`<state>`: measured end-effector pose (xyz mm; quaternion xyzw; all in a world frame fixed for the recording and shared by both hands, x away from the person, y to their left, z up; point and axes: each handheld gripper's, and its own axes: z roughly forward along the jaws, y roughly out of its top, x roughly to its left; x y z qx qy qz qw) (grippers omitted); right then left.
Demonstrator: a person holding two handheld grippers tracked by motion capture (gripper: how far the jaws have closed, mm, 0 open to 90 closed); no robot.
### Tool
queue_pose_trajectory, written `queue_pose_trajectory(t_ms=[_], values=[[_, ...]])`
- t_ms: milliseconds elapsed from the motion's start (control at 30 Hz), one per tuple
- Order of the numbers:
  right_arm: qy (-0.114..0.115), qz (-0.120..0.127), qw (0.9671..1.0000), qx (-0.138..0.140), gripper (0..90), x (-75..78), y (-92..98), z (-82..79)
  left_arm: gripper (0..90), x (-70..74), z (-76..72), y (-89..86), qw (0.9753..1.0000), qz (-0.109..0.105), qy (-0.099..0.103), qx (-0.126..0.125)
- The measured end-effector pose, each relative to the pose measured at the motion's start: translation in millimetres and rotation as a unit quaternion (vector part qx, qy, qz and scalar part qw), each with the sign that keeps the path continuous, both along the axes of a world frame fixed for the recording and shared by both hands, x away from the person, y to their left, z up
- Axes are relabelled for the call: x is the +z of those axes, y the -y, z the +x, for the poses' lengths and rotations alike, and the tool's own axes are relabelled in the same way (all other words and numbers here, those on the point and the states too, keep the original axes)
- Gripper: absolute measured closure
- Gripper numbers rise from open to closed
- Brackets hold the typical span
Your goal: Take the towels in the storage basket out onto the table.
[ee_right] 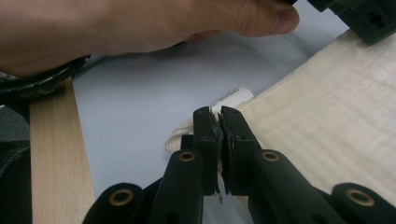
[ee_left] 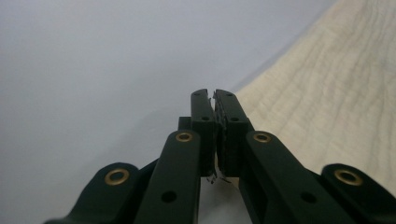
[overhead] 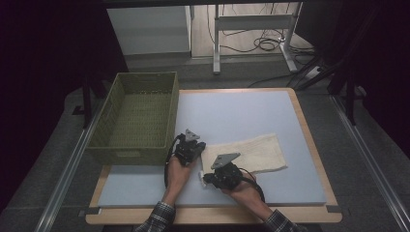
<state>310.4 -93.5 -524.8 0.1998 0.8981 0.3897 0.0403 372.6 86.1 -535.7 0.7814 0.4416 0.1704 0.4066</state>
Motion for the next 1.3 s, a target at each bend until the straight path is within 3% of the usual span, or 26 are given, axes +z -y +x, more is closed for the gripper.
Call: queue_pose_trajectory(t_ms=[100, 333, 533, 733, 1300], values=[[0.001, 0.017, 0.9998, -0.006, 85.5, 7.0, 5.3, -0.1, 87.4, 5.0, -0.2, 2.2, 0.9999, -0.008, 0.011, 0.0], [-0.014, 0.067, 0.9972, -0.03, 85.4, 18.0, 30.7, 4.4, 87.0, 20.2, 1.9, 16.7, 0.999, -0.006, 0.042, -0.01], [-0.001, 0.075, 0.9959, -0.051, 85.3, 27.0, 51.5, 7.1, 86.9, 28.0, 9.5, 35.8, 0.9981, 0.006, 0.057, -0.024], [0.007, 0.069, 0.9949, -0.073, 85.2, 26.5, 71.3, 8.9, 86.8, 29.4, 16.4, 53.4, 0.9972, 0.012, 0.065, -0.036], [0.013, 0.083, 0.9869, -0.138, 85.1, 23.8, 133.4, 8.5, 86.8, 36.1, 36.6, 114.1, 0.9929, 0.018, 0.074, -0.091]])
